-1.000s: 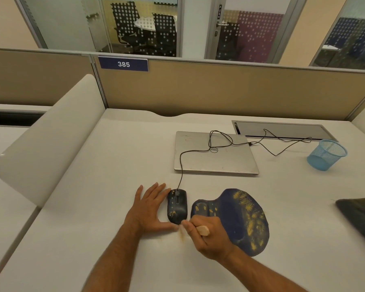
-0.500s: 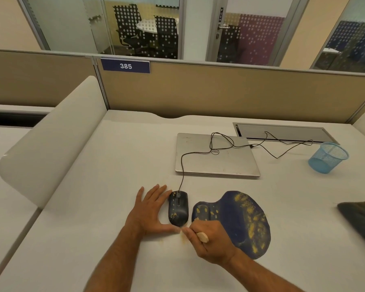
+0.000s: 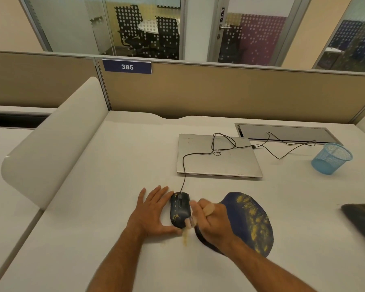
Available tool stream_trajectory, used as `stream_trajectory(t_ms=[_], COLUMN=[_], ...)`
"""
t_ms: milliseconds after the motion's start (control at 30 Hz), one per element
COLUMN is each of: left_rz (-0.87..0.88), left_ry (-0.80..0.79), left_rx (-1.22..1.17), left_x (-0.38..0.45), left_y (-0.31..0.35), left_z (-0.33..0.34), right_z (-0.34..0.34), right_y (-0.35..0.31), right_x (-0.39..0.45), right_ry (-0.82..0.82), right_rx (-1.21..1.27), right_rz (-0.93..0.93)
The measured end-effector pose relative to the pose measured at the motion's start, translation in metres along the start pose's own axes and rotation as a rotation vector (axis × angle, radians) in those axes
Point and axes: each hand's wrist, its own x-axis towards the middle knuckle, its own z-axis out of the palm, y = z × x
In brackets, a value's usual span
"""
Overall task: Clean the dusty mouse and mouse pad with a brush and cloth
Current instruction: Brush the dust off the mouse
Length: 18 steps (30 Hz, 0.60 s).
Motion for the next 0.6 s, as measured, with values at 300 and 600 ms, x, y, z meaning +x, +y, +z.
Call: stream_trajectory(t_ms=[300,600], left_rz=[0.003,-0.005], left_ry=[-0.017,-0.013], left_rx=[0.001,0.005], left_x=[0.000,0.002], left_y=[0.000,-0.002], left_z=[-0.001,0.003], right_z=[0.009,0.019], right_y=[-0.003,-0.006], right_x=[0.076,0.090], right_ry=[-0.005,-0.104], right_rx=[0.125,-0.043], right_rz=[0.550,0.605])
